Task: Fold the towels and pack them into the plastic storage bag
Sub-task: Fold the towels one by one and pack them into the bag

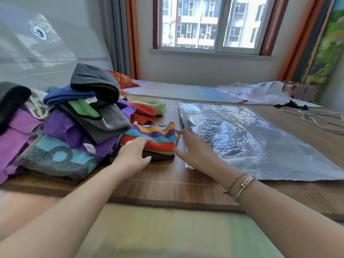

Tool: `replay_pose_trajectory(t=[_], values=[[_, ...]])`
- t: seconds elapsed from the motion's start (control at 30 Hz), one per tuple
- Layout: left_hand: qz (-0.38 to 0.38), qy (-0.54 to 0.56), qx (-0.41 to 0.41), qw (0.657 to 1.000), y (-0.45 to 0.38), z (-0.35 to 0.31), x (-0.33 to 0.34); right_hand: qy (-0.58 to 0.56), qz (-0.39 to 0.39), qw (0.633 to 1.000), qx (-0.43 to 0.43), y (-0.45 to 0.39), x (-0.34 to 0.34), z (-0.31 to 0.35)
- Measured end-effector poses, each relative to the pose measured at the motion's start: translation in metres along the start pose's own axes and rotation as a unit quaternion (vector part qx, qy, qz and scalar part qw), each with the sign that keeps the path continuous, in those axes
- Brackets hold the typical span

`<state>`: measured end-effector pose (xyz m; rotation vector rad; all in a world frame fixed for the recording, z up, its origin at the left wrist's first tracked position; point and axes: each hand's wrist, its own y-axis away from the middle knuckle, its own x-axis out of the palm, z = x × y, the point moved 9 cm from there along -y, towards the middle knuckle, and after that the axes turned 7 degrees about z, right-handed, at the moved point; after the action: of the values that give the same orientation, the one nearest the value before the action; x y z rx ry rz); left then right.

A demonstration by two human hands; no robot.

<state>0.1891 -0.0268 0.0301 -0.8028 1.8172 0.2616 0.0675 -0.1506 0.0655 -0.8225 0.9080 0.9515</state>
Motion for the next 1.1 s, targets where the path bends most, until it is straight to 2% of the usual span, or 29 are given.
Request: replay_pose_trajectory(t=[0.07, 0.13, 0.2, 0.37, 0.43, 0.53, 0.6, 0.7, 0.77, 0.87, 1.0, 1.1], values=[[0.012, -0.041, 0.010, 0.999, -0.005, 0.002, 0.002, -0.090, 0.023, 0.992, 0.081, -0.024, 0.009, -0.014], [0.026, -0.086, 0.014, 0.996, -0.010, 0.003, 0.006, -0.180, 0.064, 0.966, 0.173, -0.045, 0.027, -0.031], [0.036, -0.095, 0.019, 0.995, -0.014, 0.005, 0.011, -0.238, 0.085, 0.943, 0.217, -0.060, 0.044, -0.039], [0.015, -0.046, 0.033, 0.998, -0.016, 0.005, 0.007, -0.218, 0.059, 0.959, 0.174, -0.080, 0.053, -0.031], [-0.016, -0.011, 0.047, 0.999, -0.015, 0.001, -0.003, -0.271, 0.018, 0.955, 0.119, -0.078, 0.046, -0.019], [-0.078, 0.063, 0.061, 0.993, -0.015, 0.000, -0.027, -0.419, 0.023, 0.907, 0.039, -0.060, 0.043, -0.001], [-0.091, 0.090, 0.056, 0.990, -0.018, 0.001, -0.038, -0.480, 0.052, 0.875, 0.033, -0.047, 0.045, -0.004], [-0.025, 0.091, 0.025, 0.995, -0.020, 0.001, -0.034, -0.493, 0.071, 0.863, 0.084, -0.029, 0.043, -0.027], [0.063, 0.090, 0.017, 0.994, -0.019, -0.006, -0.019, -0.501, 0.082, 0.854, 0.113, -0.017, 0.037, -0.039], [0.191, 0.117, 0.007, 0.975, -0.012, -0.013, 0.008, -0.512, 0.132, 0.839, 0.127, -0.004, 0.031, -0.044], [0.221, 0.140, 0.002, 0.965, -0.016, -0.018, 0.010, -0.495, 0.218, 0.838, 0.074, 0.008, 0.029, -0.030], [0.249, 0.158, -0.013, 0.955, -0.022, -0.024, -0.001, -0.450, 0.140, 0.880, 0.063, -0.006, 0.018, -0.032]])
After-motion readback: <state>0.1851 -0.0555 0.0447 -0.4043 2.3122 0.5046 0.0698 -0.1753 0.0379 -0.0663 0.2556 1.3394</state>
